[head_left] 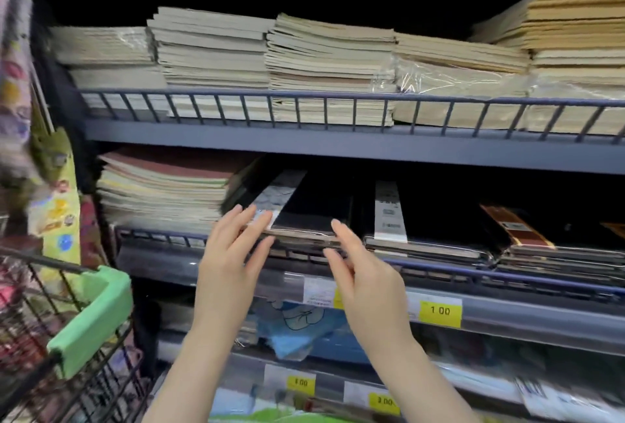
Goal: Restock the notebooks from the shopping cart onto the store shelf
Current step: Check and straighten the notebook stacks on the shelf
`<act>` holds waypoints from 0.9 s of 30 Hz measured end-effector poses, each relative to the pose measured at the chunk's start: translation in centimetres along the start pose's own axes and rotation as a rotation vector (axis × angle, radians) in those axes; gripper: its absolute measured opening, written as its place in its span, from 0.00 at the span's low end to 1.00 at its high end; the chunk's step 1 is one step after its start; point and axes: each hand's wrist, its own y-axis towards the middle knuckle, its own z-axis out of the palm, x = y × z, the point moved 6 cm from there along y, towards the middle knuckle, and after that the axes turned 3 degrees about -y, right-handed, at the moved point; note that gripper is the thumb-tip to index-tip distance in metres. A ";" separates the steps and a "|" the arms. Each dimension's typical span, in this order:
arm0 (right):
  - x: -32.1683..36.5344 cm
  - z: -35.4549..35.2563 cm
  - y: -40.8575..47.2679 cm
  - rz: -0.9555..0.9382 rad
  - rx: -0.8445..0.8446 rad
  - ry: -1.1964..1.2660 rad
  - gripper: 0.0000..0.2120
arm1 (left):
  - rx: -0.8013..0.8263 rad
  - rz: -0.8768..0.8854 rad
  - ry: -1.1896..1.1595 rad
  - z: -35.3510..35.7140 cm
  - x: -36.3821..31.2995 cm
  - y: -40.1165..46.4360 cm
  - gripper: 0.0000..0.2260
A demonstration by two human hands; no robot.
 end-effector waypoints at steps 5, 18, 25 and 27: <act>-0.1 0.6 1.1 0.057 -0.018 -0.083 0.15 | 0.030 -0.005 -0.035 0.8 1.0 0.8 0.13; -0.8 -0.2 -1.1 0.115 0.094 -0.018 0.27 | 0.013 -0.379 -0.190 -0.3 2.4 -0.5 0.26; -1.1 0.3 -0.9 0.140 0.109 0.068 0.27 | -0.010 -0.408 -0.170 0.1 2.4 0.0 0.22; -1.0 0.4 -0.3 0.166 0.082 0.095 0.24 | -0.029 -0.409 -0.182 0.1 2.6 0.0 0.21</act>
